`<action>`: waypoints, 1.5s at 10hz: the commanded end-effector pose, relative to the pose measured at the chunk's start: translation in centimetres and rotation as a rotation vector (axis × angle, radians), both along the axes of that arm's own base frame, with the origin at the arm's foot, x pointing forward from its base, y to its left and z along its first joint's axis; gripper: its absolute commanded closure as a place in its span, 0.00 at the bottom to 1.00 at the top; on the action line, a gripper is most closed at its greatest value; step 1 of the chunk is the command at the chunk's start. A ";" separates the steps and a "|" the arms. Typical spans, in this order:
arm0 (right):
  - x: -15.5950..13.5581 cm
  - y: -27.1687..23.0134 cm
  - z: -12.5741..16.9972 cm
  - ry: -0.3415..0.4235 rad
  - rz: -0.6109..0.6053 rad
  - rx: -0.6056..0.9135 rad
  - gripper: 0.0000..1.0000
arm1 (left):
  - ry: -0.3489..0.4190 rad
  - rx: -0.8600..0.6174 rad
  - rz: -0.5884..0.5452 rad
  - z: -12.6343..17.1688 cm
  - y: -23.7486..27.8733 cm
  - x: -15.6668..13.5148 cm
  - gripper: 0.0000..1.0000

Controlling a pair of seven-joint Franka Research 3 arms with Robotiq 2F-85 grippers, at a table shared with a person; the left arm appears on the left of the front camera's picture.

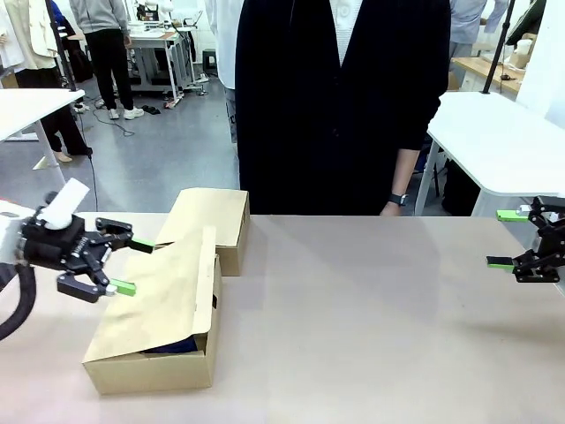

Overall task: Place items inside the box.
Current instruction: Close the lid of the Mailer Box closest to the robot.

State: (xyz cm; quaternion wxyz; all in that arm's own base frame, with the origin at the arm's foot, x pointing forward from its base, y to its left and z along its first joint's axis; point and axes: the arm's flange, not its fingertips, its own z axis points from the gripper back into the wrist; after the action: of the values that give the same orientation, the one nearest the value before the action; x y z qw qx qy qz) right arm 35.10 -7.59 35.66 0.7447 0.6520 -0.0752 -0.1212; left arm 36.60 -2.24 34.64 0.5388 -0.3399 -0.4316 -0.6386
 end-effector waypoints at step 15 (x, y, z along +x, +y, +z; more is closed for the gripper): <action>-0.2 -0.1 0.5 0.007 0.006 0.005 0.00 | 0.412 -0.265 -0.058 6.9 12.5 -9.2 0.00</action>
State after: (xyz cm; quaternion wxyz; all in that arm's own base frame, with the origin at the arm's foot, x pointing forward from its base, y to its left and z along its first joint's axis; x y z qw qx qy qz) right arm 35.09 -7.60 35.66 0.7446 0.6521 -0.0752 -0.1212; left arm 27.62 7.95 40.78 0.5216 -0.4968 -0.3984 -0.5678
